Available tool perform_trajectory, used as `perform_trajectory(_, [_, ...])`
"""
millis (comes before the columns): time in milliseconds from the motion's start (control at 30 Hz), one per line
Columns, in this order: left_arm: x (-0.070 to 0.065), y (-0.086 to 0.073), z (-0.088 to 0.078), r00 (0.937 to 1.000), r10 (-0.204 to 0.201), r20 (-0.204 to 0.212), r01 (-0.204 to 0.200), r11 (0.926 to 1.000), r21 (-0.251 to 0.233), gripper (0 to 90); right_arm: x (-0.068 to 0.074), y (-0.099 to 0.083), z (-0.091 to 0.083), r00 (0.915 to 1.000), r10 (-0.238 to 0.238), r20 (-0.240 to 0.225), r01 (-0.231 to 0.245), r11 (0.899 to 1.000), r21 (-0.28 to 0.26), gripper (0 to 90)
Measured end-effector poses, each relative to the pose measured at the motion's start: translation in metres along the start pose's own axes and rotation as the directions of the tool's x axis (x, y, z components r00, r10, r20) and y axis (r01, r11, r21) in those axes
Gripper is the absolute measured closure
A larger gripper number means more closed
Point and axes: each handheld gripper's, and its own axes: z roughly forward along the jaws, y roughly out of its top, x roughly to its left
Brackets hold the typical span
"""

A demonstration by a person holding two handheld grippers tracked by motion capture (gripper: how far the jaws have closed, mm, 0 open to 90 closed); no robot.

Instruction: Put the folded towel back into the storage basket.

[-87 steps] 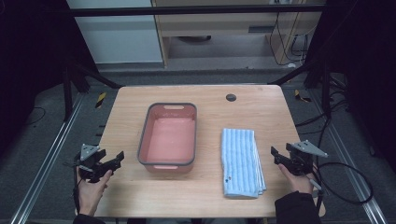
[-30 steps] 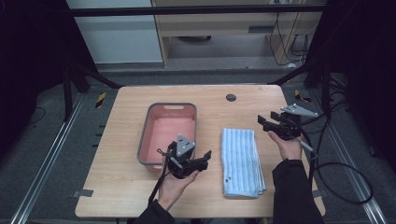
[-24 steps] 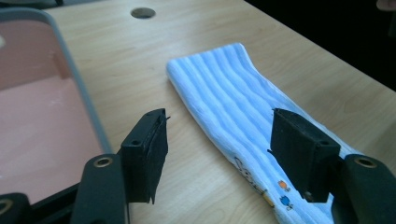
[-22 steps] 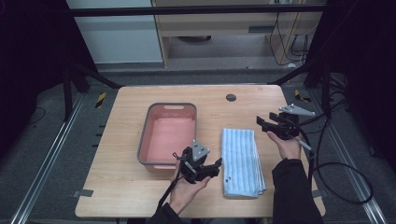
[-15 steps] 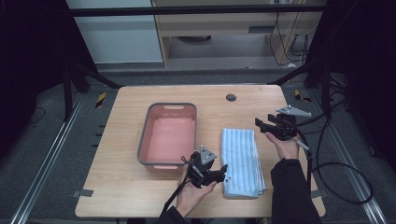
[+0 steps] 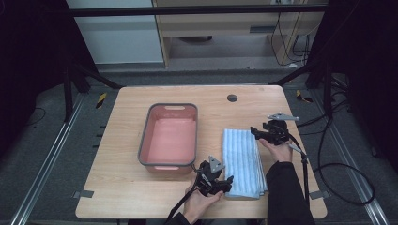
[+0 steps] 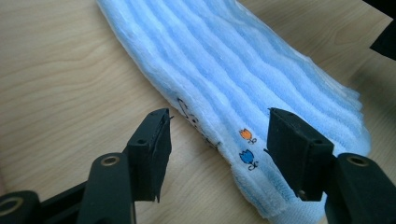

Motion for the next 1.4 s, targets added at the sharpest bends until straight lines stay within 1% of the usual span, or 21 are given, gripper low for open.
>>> perform_trajectory(100, [-0.002,-0.004,0.006,0.9999,0.0,0.01,0.0,0.9999,0.013,40.7,0.003,-0.002,0.008,0.9998,-0.013,-0.016,0.013,1.0,0.019,39.3])
perform_trajectory(200, [-0.005,-0.006,0.009,0.9998,0.004,0.017,-0.005,0.9997,0.022,41.0,0.004,-0.005,0.013,0.9998,-0.011,-0.016,0.011,0.999,0.033,39.3])
perform_trajectory(333, [-0.008,-0.008,0.013,0.9999,0.007,0.01,-0.007,0.9997,0.023,42.6,0.002,-0.012,0.021,0.9995,0.015,-0.029,-0.014,0.999,0.046,39.7])
perform_trajectory(400, [-0.009,-0.008,0.015,0.9999,0.006,0.011,-0.006,0.9996,0.026,43.7,0.001,-0.016,0.025,0.9996,0.02,-0.019,-0.018,0.998,0.063,40.2])
perform_trajectory(433, [-0.01,-0.009,0.016,0.9999,0.002,0.012,-0.003,0.9997,0.025,44.1,-0.001,-0.018,0.028,0.9997,0.021,-0.012,-0.02,0.997,0.07,40.7])
perform_trajectory(467, [-0.01,-0.009,0.017,0.9999,0.005,0.011,-0.005,0.9996,0.028,44.4,-0.003,-0.022,0.031,0.9992,0.038,-0.015,-0.037,0.996,0.085,41.8])
perform_trajectory(633, [-0.011,-0.011,0.02,0.9999,-0.006,0.013,0.006,0.9996,0.029,44.9,-0.003,-0.026,0.039,0.9995,0.025,-0.019,-0.022,0.994,0.109,44.9])
perform_trajectory(667, [-0.012,-0.011,0.021,0.9999,-0.007,0.01,0.007,0.9995,0.032,45.6,-0.003,-0.028,0.042,0.999,0.038,-0.023,-0.036,0.993,0.115,46.5])
perform_trajectory(767, [-0.013,-0.012,0.021,0.9999,-0.011,0.01,0.011,0.9994,0.033,46.8,-0.003,-0.029,0.044,0.9991,0.036,-0.021,-0.033,0.992,0.125,49.0])
perform_trajectory(833, [-0.014,-0.012,0.022,0.9999,-0.01,0.0,0.01,0.9995,0.029,48.3,-0.002,-0.03,0.046,0.999,0.039,-0.023,-0.036,0.991,0.131,50.4])
perform_trajectory(933, [-0.016,-0.012,0.022,0.9999,-0.009,-0.008,0.009,0.9996,0.026,51.5,-0.001,-0.031,0.047,0.9991,0.036,-0.02,-0.033,0.99,0.136,53.8])
perform_trajectory(1000, [-0.017,-0.012,0.023,0.9999,-0.015,-0.005,0.015,0.9995,0.027,54.1,0.0,-0.031,0.047,0.9986,0.04,-0.035,-0.035,0.989,0.14,62.0])
perform_trajectory(1033, [-0.017,-0.011,0.022,0.9998,-0.02,-0.002,0.02,0.9993,0.032,57.2,0.002,-0.031,0.047,0.9985,0.038,-0.04,-0.032,0.989,0.142,68.3])
perform_trajectory(1067, [-0.017,-0.011,0.022,0.9997,-0.023,0.0,0.023,0.9991,0.035,57.2,0.002,-0.031,0.047,0.9985,0.038,-0.04,-0.032,0.989,0.142,68.3])
perform_trajectory(1133, [-0.017,-0.011,0.022,0.9993,-0.037,0.003,0.037,0.9987,0.036,60.6,0.003,-0.031,0.047,0.9975,0.049,-0.052,-0.041,0.989,0.145,73.2])
perform_trajectory(1167, [-0.016,-0.011,0.022,0.9987,-0.049,0.012,0.049,0.9981,0.037,64.1,0.003,-0.031,0.047,0.9972,0.05,-0.056,-0.041,0.989,0.145,75.1])
perform_trajectory(1233, [-0.016,-0.011,0.022,0.9981,-0.06,0.012,0.06,0.9975,0.039,70.9,0.005,-0.031,0.046,0.9977,0.038,-0.056,-0.029,0.989,0.147,79.3])
perform_trajectory(1300, [-0.016,-0.01,0.022,0.9976,-0.068,0.013,0.068,0.9969,0.041,72.3,0.006,-0.03,0.046,0.9975,0.041,-0.057,-0.033,0.988,0.148,79.9])
perform_trajectory(1333, [-0.016,-0.01,0.022,0.9975,-0.07,0.012,0.07,0.9968,0.039,76.1,0.006,-0.03,0.045,0.9974,0.041,-0.059,-0.032,0.988,0.148,81.0])
perform_trajectory(1367, [-0.016,-0.01,0.022,0.9975,-0.07,0.009,0.069,0.9969,0.038,76.1,0.006,-0.03,0.045,0.9974,0.041,-0.059,-0.032,0.988,0.148,81.0])
perform_trajectory(1400, [-0.016,-0.01,0.022,0.9976,-0.069,0.006,0.069,0.997,0.036,78.8,0.006,-0.03,0.045,0.9977,0.039,-0.055,-0.031,0.989,0.146,81.6])
